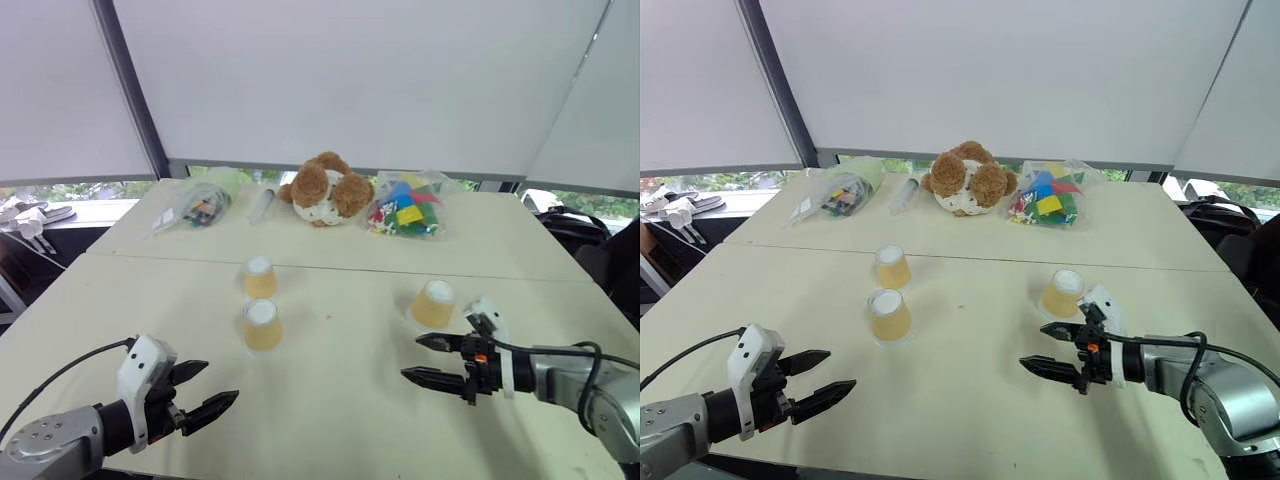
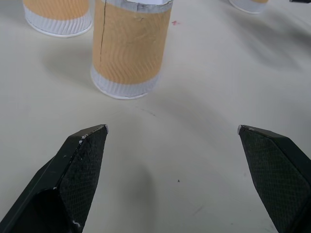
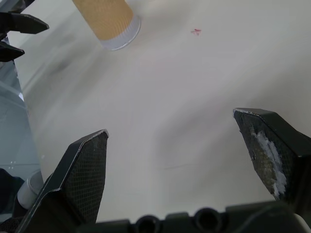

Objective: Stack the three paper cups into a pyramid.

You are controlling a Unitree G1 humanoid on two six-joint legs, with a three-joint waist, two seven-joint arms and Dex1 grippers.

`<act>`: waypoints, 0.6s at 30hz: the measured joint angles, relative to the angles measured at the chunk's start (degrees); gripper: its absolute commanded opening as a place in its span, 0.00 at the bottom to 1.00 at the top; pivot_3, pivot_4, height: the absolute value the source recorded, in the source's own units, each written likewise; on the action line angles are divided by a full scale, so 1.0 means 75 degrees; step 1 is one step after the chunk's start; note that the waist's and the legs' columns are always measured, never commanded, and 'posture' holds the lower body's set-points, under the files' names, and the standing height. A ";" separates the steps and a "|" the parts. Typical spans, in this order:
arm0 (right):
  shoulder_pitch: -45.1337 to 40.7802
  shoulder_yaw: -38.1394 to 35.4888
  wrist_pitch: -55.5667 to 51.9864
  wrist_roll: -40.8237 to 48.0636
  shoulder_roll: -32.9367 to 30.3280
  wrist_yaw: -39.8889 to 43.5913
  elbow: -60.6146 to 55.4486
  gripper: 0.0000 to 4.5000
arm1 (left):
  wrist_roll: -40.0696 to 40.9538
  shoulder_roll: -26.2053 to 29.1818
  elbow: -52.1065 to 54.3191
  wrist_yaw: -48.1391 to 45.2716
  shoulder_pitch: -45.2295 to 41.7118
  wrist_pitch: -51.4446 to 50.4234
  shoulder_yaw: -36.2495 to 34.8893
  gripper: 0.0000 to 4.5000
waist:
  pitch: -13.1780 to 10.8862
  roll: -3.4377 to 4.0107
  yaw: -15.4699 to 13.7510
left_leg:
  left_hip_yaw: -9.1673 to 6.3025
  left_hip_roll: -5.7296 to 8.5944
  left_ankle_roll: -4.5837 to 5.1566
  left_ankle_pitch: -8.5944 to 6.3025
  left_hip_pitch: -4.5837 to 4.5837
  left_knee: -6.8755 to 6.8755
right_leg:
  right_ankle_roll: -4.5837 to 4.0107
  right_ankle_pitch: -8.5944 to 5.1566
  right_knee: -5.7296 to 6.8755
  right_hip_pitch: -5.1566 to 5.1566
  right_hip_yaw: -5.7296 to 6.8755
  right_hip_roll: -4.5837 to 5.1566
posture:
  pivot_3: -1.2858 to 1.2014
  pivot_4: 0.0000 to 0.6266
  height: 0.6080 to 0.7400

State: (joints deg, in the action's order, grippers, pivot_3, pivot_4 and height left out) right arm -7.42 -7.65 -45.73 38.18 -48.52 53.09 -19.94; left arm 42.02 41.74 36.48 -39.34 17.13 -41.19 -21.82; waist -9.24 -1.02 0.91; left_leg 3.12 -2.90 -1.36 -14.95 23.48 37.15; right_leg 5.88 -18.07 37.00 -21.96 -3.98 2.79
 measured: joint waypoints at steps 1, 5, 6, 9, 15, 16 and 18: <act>0.0000 0.0015 0.0000 -0.0014 0.0002 -0.0003 0.0000 1.00 | 0.0000 -0.0003 0.0000 0.0012 -0.0002 0.0003 0.0000 0.98 | 0.0000 0.0000 0.0000 | 0.0000 0.0000 0.0000 0.0000 0.0000 0.0000 | 0.0000 0.0000 0.0000 0.0000 0.0000 0.0000 | 0.52 0.24 1.00; -0.0005 0.0055 0.0000 -0.0068 0.0018 -0.0047 -0.0001 1.00 | -0.0019 -0.0089 0.0000 0.0143 -0.0027 0.0030 0.0000 0.98 | 0.0000 0.0000 -0.0003 | 0.0001 0.0000 0.0000 0.0000 0.0000 0.0000 | 0.0000 0.0000 -0.0001 0.0000 0.0000 0.0000 | 0.52 0.24 1.00; -0.0011 0.0058 0.0000 -0.0088 0.0018 -0.0051 -0.0001 1.00 | -0.0020 -0.0110 0.0000 0.0153 -0.0029 0.0035 0.0001 0.98 | 0.0000 0.0000 -0.0003 | 0.0001 0.0000 0.0000 0.0000 0.0000 0.0000 | 0.0000 0.0000 -0.0001 0.0000 0.0000 0.0000 | 0.52 0.24 1.00; -0.0047 0.0064 -0.0001 -0.0115 0.0017 -0.0047 -0.0001 1.00 | -0.0036 -0.0161 -0.0024 0.0202 -0.0055 0.0060 0.0001 0.98 | 0.0000 0.0000 -0.0003 | 0.0000 0.0000 0.0000 0.0000 0.0000 0.0000 | 0.0000 0.0000 0.0000 0.0000 0.0000 0.0000 | 0.52 0.24 1.00; -0.0246 0.0124 -0.0007 -0.0141 0.0013 0.0091 0.0108 1.00 | -0.0212 -0.0267 -0.0227 0.0467 -0.0522 0.0276 -0.0001 0.98 | 0.0000 -0.0001 -0.0008 | 0.0001 0.0002 0.0000 0.0000 0.0000 0.0002 | 0.0001 0.0000 0.0001 0.0001 0.0000 -0.0011 | 0.52 0.24 1.00; -0.0297 0.0153 -0.0003 -0.0168 0.0008 0.0123 0.0177 1.00 | -0.0194 -0.0267 -0.0235 0.0449 -0.0541 0.0296 -0.0010 0.98 | 0.0000 -0.0001 -0.0007 | 0.0002 0.0003 0.0000 0.0000 0.0000 0.0001 | 0.0001 0.0001 0.0001 0.0001 0.0000 -0.0011 | 0.52 0.24 1.00; -0.0370 0.0206 0.0001 -0.0201 -0.0012 0.0201 0.0260 1.00 | -0.0106 -0.0265 -0.0236 0.0375 -0.0541 0.0302 -0.0078 0.98 | -0.0001 -0.0001 -0.0005 | 0.0004 0.0004 0.0000 0.0000 0.0001 0.0000 | 0.0001 0.0001 0.0000 0.0000 0.0000 -0.0009 | 0.52 0.24 1.00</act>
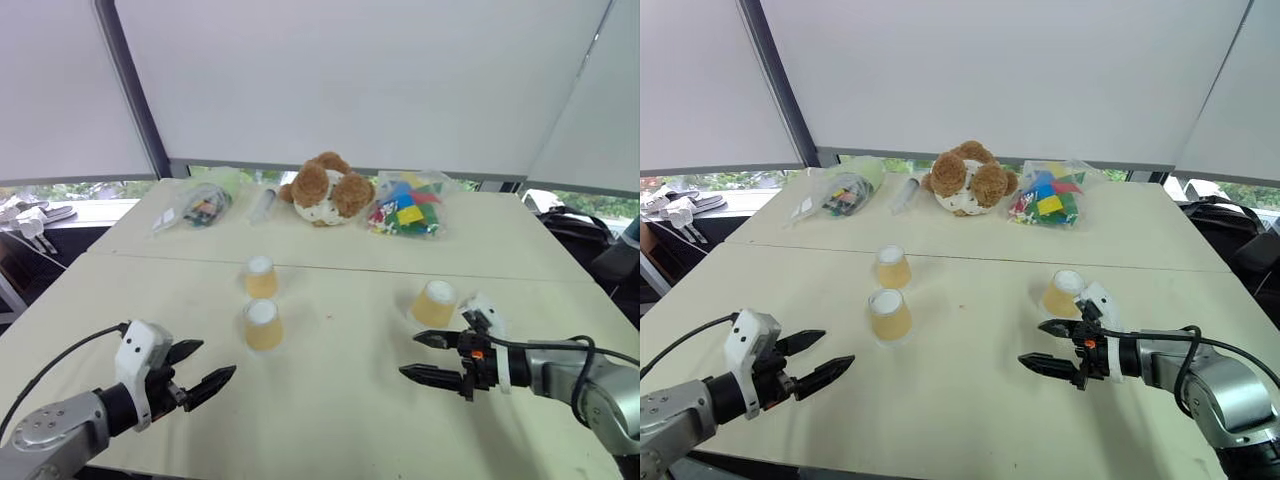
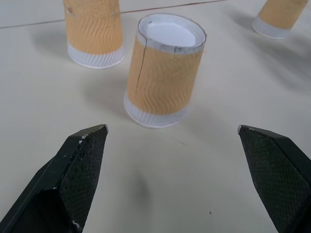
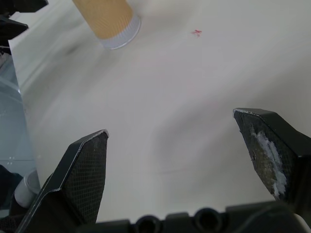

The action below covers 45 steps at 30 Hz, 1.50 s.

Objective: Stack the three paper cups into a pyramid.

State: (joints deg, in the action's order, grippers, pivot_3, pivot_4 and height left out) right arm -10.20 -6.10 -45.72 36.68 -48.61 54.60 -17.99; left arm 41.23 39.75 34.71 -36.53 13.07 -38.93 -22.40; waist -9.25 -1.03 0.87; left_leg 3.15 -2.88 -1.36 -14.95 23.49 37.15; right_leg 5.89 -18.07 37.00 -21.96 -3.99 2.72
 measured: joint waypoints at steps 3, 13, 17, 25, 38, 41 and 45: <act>-0.0114 -0.0005 -0.0022 0.0059 -0.0002 0.0073 0.0068 1.00 | 0.0049 0.0101 -0.0079 -0.0105 -0.0099 0.0056 -0.0138 0.98 | 0.0000 0.0000 0.0004 | -0.0001 -0.0002 0.0000 0.0000 0.0000 0.0000 | 0.0000 0.0000 0.0004 -0.0003 0.0000 -0.0004 | 0.52 0.24 1.00; 0.0005 0.0028 -0.0018 0.0014 -0.0002 0.0043 -0.0079 1.00 | -0.1554 0.0079 -0.0675 -0.0106 -0.0737 0.1306 0.0990 0.98 | -0.0003 -0.0004 -0.0016 | 0.0003 0.0003 0.0000 0.0000 0.0000 0.0001 | 0.0001 0.0000 0.0001 0.0001 -0.0001 -0.0001 | 0.52 0.24 1.00; -0.0004 0.0101 -0.0019 0.0003 0.0010 0.0021 -0.0098 1.00 | -0.1857 -0.0239 -0.1233 -0.0192 -0.1306 0.1659 0.1500 0.98 | -0.0003 -0.0005 -0.0012 | 0.0001 0.0002 0.0000 0.0000 -0.0001 0.0002 | 0.0002 0.0001 0.0007 0.0000 0.0000 -0.0005 | 0.52 0.24 1.00; -0.0170 0.0182 -0.0018 -0.0051 0.0094 -0.0155 -0.0099 1.00 | -0.2510 -0.0691 -0.2808 -0.0450 -0.2836 0.2526 0.2274 0.98 | -0.0003 -0.0006 -0.0014 | 0.0002 0.0009 0.0001 0.0000 0.0001 0.0004 | 0.0033 0.0017 0.0009 -0.0001 0.0001 -0.0016 | 0.52 0.24 1.00; 0.0158 0.0189 -0.0009 -0.0065 0.0447 -0.0625 -0.0293 1.00 | -0.2264 -0.1151 -0.3503 -0.0971 -0.3615 0.2406 0.2578 0.98 | -0.0004 -0.0007 -0.0008 | -0.0002 0.0013 0.0001 0.0001 0.0002 0.0010 | 0.0045 0.0023 0.0024 -0.0004 0.0004 -0.0029 | 0.52 0.24 1.00; 0.0180 0.0189 0.0001 -0.0070 0.0472 -0.0656 -0.0293 1.00 | -0.2271 -0.1185 -0.3510 -0.0971 -0.3630 0.2402 0.2584 0.98 | -0.0004 -0.0007 -0.0013 | -0.0003 0.0013 0.0001 0.0001 0.0002 0.0011 | 0.0045 0.0023 0.0025 -0.0004 0.0004 -0.0030 | 0.52 0.24 1.00; 0.0181 0.0189 0.0004 -0.0074 0.0576 -0.0718 -0.0293 1.00 | -0.2337 -0.1200 -0.3618 -0.0981 -0.3668 0.2431 0.2611 0.98 | -0.0004 -0.0007 -0.0013 | -0.0002 0.0014 0.0001 0.0001 0.0002 0.0012 | 0.0045 0.0023 0.0025 -0.0004 0.0004 -0.0030 | 0.52 0.24 1.00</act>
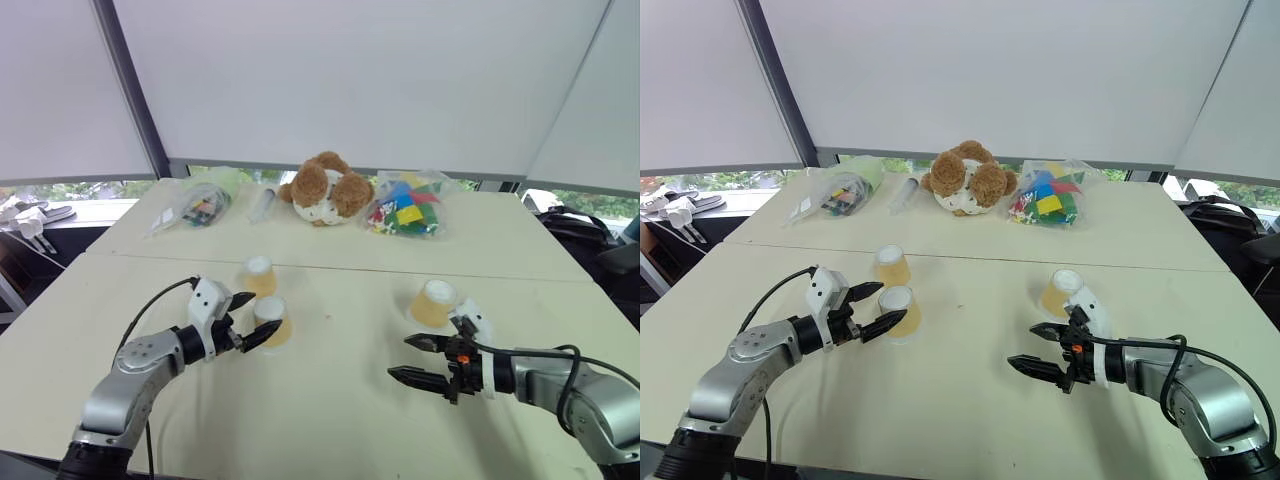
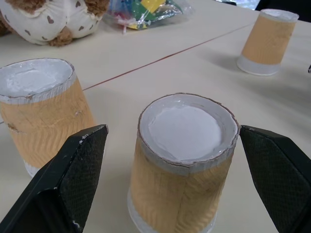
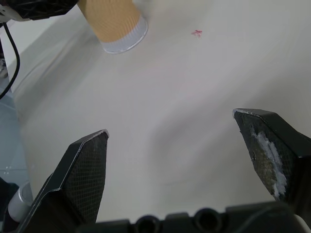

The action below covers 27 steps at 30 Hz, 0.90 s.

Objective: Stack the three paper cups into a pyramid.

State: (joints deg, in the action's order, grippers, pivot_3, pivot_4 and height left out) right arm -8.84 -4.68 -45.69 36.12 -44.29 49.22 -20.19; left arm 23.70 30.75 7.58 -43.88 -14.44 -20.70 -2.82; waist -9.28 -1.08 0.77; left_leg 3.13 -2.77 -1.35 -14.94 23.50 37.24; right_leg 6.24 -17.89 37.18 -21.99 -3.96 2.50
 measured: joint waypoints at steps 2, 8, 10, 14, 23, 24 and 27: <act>0.0000 0.0001 0.0000 -0.0008 0.0038 -0.0038 0.0000 1.00 | -0.0078 -0.0091 -0.0113 -0.0011 -0.0103 0.0052 0.0069 0.98 | 0.0000 0.0000 -0.0002 | 0.0000 0.0001 0.0000 0.0000 0.0000 0.0001 | 0.0000 0.0000 0.0000 0.0001 0.0000 0.0000 | 0.52 0.24 1.00; 0.0009 0.0072 -0.0001 -0.0013 0.0086 -0.0081 0.0000 1.00 | -0.0441 -0.0287 -0.0457 -0.0011 -0.0240 0.0546 0.0310 0.79 | 0.0000 0.0000 0.0002 | 0.0000 0.0004 0.0000 0.0000 0.0000 0.0004 | 0.0001 0.0001 0.0000 0.0003 0.0000 0.0001 | 0.52 0.24 1.00; 0.0027 0.0081 -0.0003 -0.0009 0.0092 -0.0106 -0.0003 1.00 | -0.0443 -0.0340 -0.0515 -0.0037 -0.0246 0.0634 0.0312 0.58 | 0.0000 0.0000 -0.0001 | -0.0002 0.0003 0.0000 0.0000 0.0000 0.0003 | 0.0001 0.0001 0.0003 0.0002 0.0001 -0.0001 | 0.52 0.24 1.00; 0.0092 0.0084 -0.0007 0.0001 0.0093 -0.0146 -0.0065 1.00 | -0.0421 -0.0350 -0.0540 -0.0075 -0.0248 0.0629 0.0301 0.51 | 0.0000 0.0000 -0.0004 | -0.0004 0.0003 0.0000 0.0000 0.0000 0.0004 | 0.0001 0.0001 0.0004 0.0002 0.0002 -0.0001 | 0.52 0.24 1.00; 0.0369 -0.0310 -0.0179 0.0263 0.0091 -0.0333 -0.0210 1.00 | 0.0341 -0.0766 0.0686 0.0000 -0.0698 -0.0575 0.0645 0.51 | 0.0000 -0.0001 -0.0052 | -0.0016 0.0008 0.0000 0.0000 0.0000 0.0025 | 0.0009 0.0004 0.0004 0.0021 0.0006 0.0000 | 0.52 0.24 1.00; 0.0436 -0.0463 -0.0252 0.0395 0.0090 -0.0378 -0.0299 1.00 | 0.0241 -0.0911 0.0611 0.0046 -0.0846 -0.0552 0.0828 0.51 | 0.0000 -0.0001 -0.0040 | -0.0015 0.0011 0.0000 0.0000 -0.0001 0.0027 | 0.0010 0.0005 0.0003 0.0024 0.0005 -0.0001 | 0.52 0.24 1.00; 0.0732 -0.0992 -0.0418 0.0678 0.0005 -0.0450 -0.0504 1.00 | -0.0048 -0.1093 0.0122 -0.0040 -0.1054 -0.0347 0.1226 0.51 | 0.0000 0.0000 -0.0010 | -0.0015 0.0013 0.0000 0.0000 -0.0001 0.0026 | 0.0011 0.0005 0.0001 0.0023 0.0005 -0.0004 | 0.52 0.24 1.00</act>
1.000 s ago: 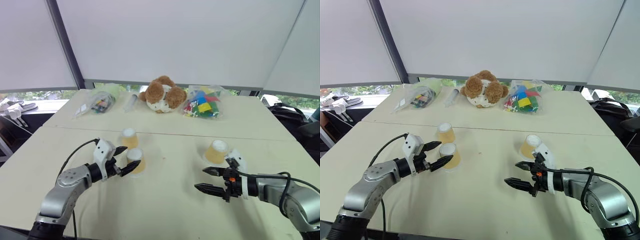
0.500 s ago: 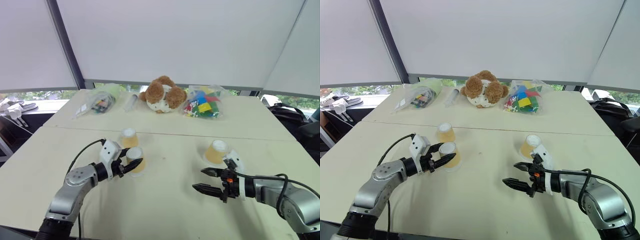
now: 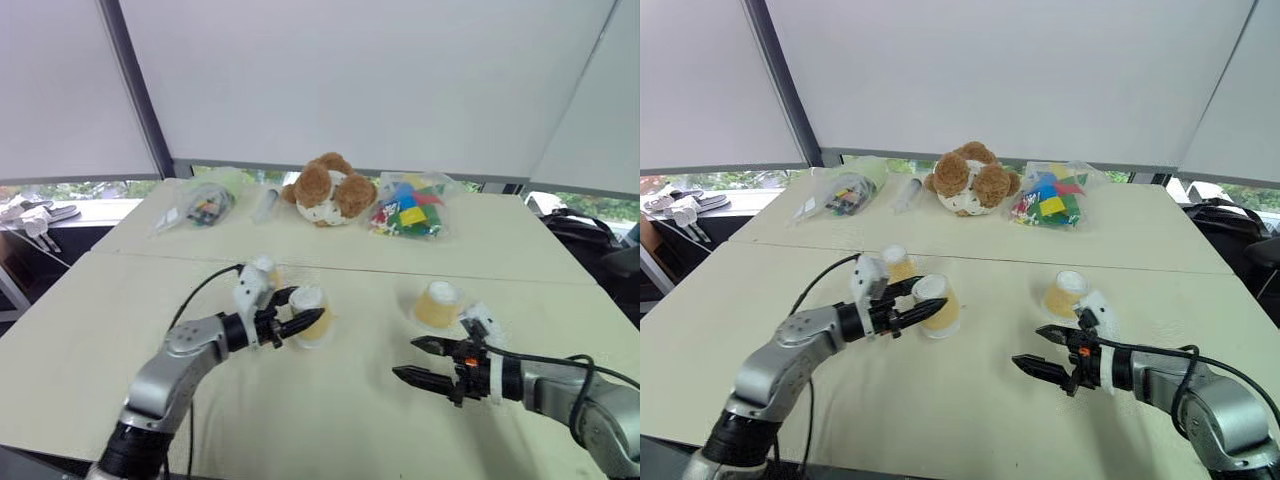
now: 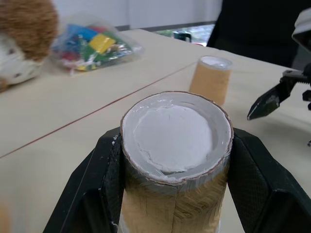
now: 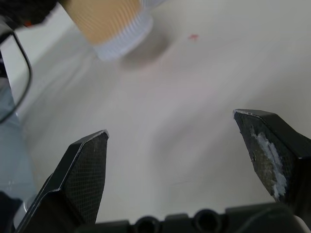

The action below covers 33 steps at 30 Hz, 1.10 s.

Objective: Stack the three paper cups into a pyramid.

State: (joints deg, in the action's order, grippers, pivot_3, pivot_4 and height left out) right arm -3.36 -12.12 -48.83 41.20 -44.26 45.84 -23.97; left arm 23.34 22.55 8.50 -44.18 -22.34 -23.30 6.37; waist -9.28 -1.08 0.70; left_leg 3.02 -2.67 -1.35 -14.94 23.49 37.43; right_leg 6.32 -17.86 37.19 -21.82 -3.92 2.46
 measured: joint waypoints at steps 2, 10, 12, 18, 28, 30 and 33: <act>0.0218 -0.0366 -0.0123 0.0057 -0.0123 -0.0083 -0.0049 1.00 | -0.0100 -0.0184 -0.0398 -0.0166 -0.0056 0.0124 0.0234 0.51 | 0.0000 0.0000 0.0004 | 0.0000 -0.0001 0.0000 0.0000 0.0000 -0.0005 | 0.0000 0.0000 0.0000 -0.0004 0.0000 -0.0003 | 0.52 0.24 1.00; 0.0578 -0.0684 -0.0189 0.0122 -0.0003 -0.0528 -0.0388 1.00 | -0.0703 -0.0709 -0.1392 -0.0602 -0.0547 0.0855 0.0868 0.74 | 0.0000 0.0000 0.0010 | -0.0006 -0.0002 0.0000 0.0000 0.0000 -0.0008 | 0.0000 0.0000 0.0001 -0.0005 -0.0002 -0.0012 | 0.52 0.24 1.00; 0.0658 -0.0641 -0.0227 0.0187 0.0086 -0.0640 -0.0557 1.00 | -0.0767 -0.0647 -0.1516 -0.0807 -0.0580 0.0926 0.0876 0.92 | 0.0000 0.0000 0.0009 | -0.0007 -0.0005 0.0000 0.0000 0.0000 -0.0011 | 0.0000 0.0000 0.0001 -0.0006 -0.0001 -0.0015 | 0.52 0.24 1.00; 0.0728 -0.0420 -0.0270 0.0304 0.0193 -0.0756 -0.0731 1.00 | -0.0783 -0.0646 -0.1367 -0.0939 -0.0439 0.1116 0.0822 0.99 | 0.0000 0.0000 -0.0002 | -0.0007 -0.0005 0.0000 0.0000 0.0000 -0.0006 | 0.0000 0.0000 0.0000 -0.0002 -0.0002 -0.0009 | 0.52 0.24 1.00; 0.0395 -0.0345 -0.0249 0.0314 0.0031 -0.0507 -0.0322 1.00 | 0.0054 0.0294 0.1564 0.0367 0.1242 -0.0361 -0.0967 0.99 | 0.0000 0.0001 0.0018 | -0.0010 -0.0019 0.0000 0.0000 -0.0007 -0.0021 | 0.0000 -0.0001 0.0005 -0.0005 -0.0001 -0.0009 | 0.52 0.24 1.00; 0.0073 -0.0331 -0.0179 0.0310 0.0033 -0.0461 -0.0158 1.00 | -0.0093 0.0183 0.1542 0.1089 0.1554 -0.0394 -0.1381 0.99 | -0.0001 -0.0001 0.0009 | -0.0010 -0.0016 0.0000 0.0000 -0.0011 -0.0003 | 0.0000 0.0000 0.0005 0.0006 -0.0001 -0.0008 | 0.52 0.24 1.00; -0.0383 -0.0217 0.0124 0.0132 0.0033 -0.0393 0.0080 1.00 | -0.0594 -0.0055 0.0842 0.2126 0.1462 0.0003 -0.1961 0.99 | -0.0001 -0.0003 -0.0028 | -0.0016 -0.0008 0.0001 0.0000 -0.0011 0.0013 | -0.0002 -0.0001 0.0003 0.0018 0.0002 -0.0007 | 0.52 0.24 1.00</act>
State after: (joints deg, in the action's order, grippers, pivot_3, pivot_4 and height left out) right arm -6.23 -13.75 -47.90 42.19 -44.01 42.89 -23.37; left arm 18.88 22.14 14.81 -28.23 -11.37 -23.27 -8.34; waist -9.29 -1.11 0.49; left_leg 2.90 -2.73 -1.35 -14.94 23.41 37.53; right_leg 6.31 -17.86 37.21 -21.69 -3.91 2.41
